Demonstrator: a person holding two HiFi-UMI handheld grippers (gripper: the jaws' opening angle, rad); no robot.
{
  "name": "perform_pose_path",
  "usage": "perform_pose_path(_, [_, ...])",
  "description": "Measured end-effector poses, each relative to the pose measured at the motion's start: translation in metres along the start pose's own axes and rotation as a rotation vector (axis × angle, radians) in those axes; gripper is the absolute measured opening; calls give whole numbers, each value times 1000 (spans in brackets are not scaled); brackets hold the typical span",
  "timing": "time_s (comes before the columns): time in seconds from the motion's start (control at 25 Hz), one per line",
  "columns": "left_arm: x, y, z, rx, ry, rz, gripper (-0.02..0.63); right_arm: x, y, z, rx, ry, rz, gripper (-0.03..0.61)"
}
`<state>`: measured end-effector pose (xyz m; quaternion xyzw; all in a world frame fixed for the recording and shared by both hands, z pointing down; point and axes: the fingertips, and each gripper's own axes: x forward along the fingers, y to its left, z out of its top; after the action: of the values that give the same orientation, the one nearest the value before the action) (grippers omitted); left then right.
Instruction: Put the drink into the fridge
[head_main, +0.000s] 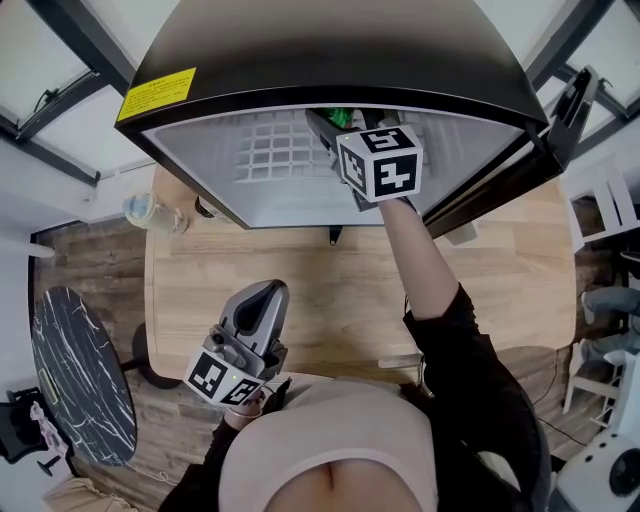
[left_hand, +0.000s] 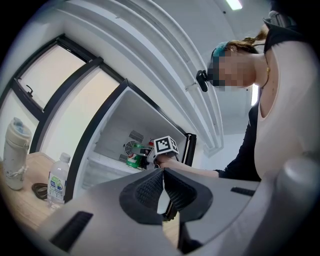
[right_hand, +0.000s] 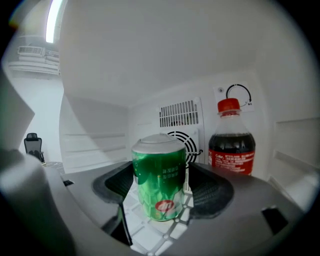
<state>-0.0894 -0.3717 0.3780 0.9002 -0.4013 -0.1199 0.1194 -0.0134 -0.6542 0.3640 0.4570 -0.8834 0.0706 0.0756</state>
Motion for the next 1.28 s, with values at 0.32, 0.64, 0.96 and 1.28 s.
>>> perform_pose_path(0.32, [6,-3,1,1,5,-36,12,-33,5,-5,-35,-40,-59,345])
perform_pose_path(0.64, [21,1,5,14,0,-104,12,-130,37,-5,109,-190,-71,320])
perform_pose_path(0.96, [46,-35,0,15,-3,-279,12,-227,73,-22,83,-308,-145,40])
perform_pose_path(1.28, [29,-86,4,45,-12,-344,12,-276,97,-31,62,-311,-168,34])
